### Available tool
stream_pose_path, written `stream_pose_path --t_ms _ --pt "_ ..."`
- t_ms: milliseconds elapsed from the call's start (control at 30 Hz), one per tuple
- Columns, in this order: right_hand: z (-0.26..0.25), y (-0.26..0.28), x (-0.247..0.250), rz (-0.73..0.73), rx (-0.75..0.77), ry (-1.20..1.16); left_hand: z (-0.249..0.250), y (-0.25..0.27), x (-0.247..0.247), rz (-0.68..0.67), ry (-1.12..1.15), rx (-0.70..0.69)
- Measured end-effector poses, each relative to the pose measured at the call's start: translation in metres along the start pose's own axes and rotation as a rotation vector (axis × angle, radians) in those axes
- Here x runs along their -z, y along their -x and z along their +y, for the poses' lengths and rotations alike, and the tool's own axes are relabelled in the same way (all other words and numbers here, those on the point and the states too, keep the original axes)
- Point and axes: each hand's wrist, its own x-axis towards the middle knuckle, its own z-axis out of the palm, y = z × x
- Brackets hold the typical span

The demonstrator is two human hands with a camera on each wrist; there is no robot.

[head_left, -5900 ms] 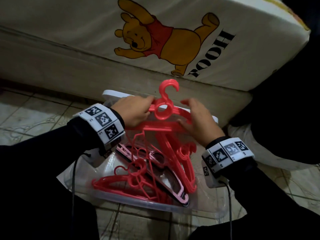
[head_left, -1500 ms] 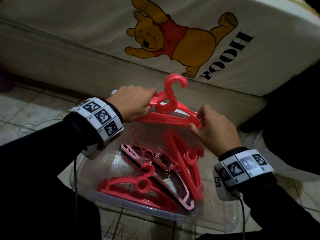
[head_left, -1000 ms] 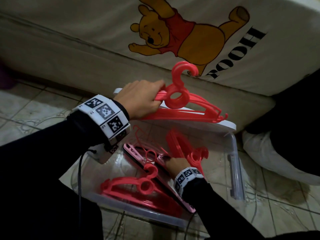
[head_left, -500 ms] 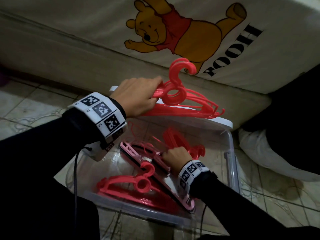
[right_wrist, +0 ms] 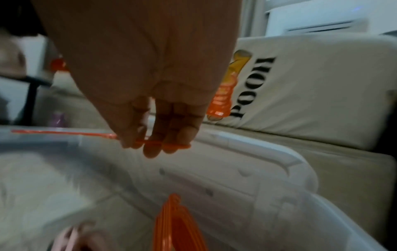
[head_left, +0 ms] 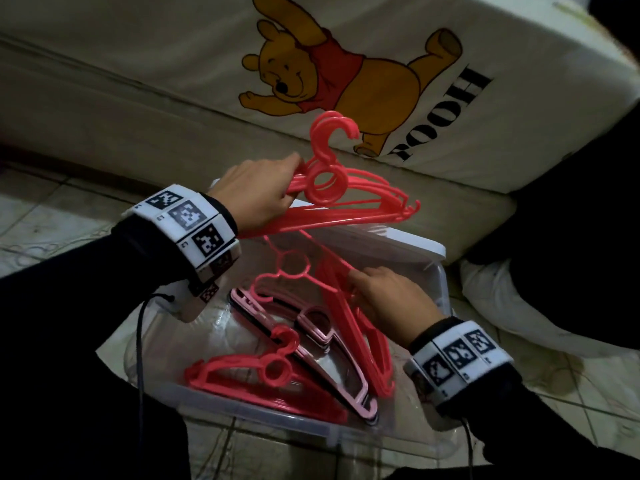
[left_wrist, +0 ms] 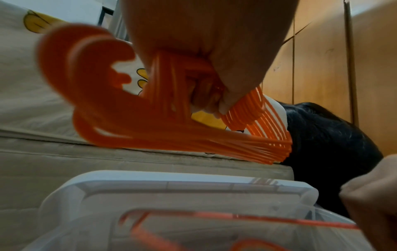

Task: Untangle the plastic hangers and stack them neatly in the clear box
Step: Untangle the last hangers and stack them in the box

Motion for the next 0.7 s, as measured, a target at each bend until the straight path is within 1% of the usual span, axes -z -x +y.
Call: stream_pose_path --t_ms 100,267,333,400,500,633,700 --pt "0.008 0.009 0.013 0.012 -0.030 -0.101 -0.003 -0.001 -0.001 -0.026 0.008 0.016" --pt "0.034 0.008 0.028 0.050 -0.121 -0.122 -0.002 0.001 -0.002 -0.077 -0.010 0.052" --pt "0.042 0.007 0.032 0.062 -0.119 -0.136 0.000 0.002 -0.002 -0.095 0.004 0.078" --pt "0.050 0.008 0.038 0.114 -0.086 -0.167 0.002 0.003 -0.002 -0.126 0.024 0.095" --pt "0.058 0.009 0.050 0.231 -0.047 -0.203 0.007 0.004 0.000 -0.160 0.061 0.100" --pt "0.073 0.012 0.062 0.308 -0.096 -0.186 0.013 0.005 0.003 -0.191 0.161 0.081" --pt "0.082 0.016 0.064 0.319 -0.144 -0.172 0.015 0.006 0.005 -0.172 0.202 0.080"
